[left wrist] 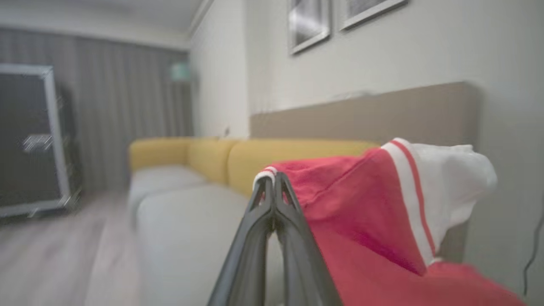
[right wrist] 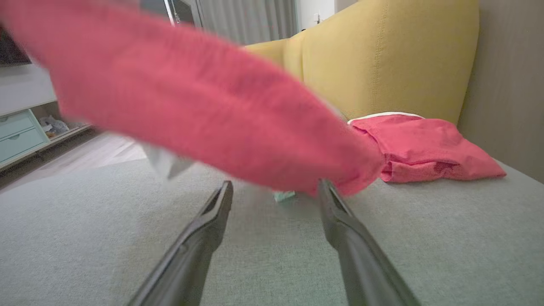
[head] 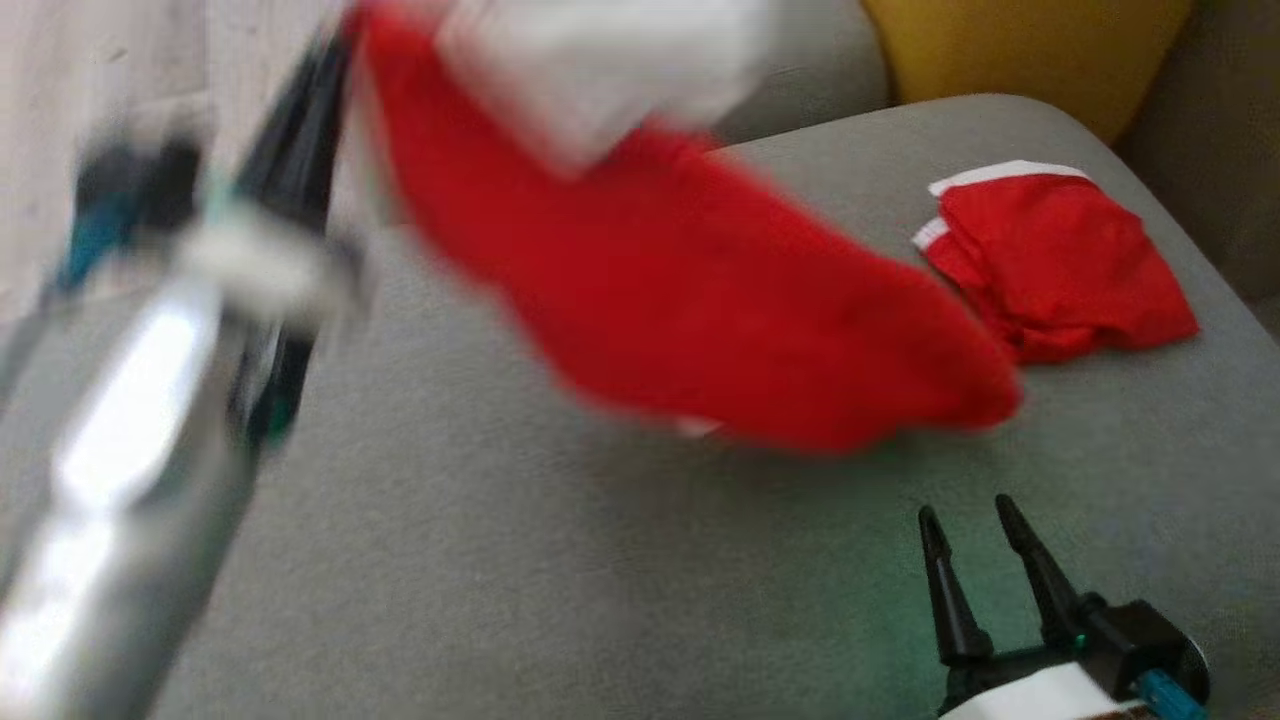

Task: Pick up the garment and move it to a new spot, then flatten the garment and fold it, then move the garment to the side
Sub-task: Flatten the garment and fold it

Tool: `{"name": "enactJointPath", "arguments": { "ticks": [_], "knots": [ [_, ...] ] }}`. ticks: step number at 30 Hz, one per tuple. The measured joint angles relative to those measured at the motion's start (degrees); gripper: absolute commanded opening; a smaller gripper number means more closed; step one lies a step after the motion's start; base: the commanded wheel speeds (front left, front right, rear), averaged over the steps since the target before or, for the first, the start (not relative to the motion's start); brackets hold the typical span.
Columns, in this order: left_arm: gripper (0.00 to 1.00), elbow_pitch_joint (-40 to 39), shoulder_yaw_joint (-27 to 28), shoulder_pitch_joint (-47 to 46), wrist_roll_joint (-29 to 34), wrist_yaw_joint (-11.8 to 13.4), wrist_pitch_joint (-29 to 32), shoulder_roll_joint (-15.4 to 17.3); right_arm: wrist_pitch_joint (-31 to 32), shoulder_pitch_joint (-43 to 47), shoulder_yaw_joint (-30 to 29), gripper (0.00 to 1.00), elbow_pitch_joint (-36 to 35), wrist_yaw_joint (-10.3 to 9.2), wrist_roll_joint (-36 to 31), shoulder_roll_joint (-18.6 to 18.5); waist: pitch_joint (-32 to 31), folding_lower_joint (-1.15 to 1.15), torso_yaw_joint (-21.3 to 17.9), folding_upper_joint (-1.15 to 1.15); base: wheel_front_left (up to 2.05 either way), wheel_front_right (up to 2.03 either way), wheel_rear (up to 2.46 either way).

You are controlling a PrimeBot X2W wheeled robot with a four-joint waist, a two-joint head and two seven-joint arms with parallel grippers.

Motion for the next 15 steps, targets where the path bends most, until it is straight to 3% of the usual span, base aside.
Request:
{"name": "enactJointPath", "arguments": {
  "ticks": [4, 8, 14, 15],
  "knots": [
    [0.00, -1.21, 4.85, 23.07, -5.84, 1.65, -0.42, 4.64, 0.00, 0.03, -0.14, 1.00, -0.68, 0.00, -0.18, 0.01, 0.44, 0.00, 2.08, 0.00, 0.00, 0.00, 0.00],
    [0.00, -2.78, 11.63, 40.62, -6.66, 3.30, -0.42, 5.01, 0.00, 0.02, -0.65, 1.00, -0.82, 0.00, -1.08, 0.00, 1.30, 0.00, 3.60, 0.00, 0.00, 0.00, 0.00],
    [0.00, -6.35, 20.19, 48.69, -4.12, 3.96, -0.47, 1.64, 0.00, 0.01, -0.93, 1.00, -0.81, 0.00, -1.62, 0.01, 1.89, 0.00, 5.37, 0.00, 0.00, 0.00, 0.00],
    [0.10, -6.69, 20.96, 49.17, -3.44, 3.96, -0.48, 1.02, 0.00, 0.01, -1.03, 1.00, -0.81, 0.00, -1.62, 0.01, 1.90, 0.00, 5.66, 0.00, 0.00, 0.00, 0.00]
  ]
}}
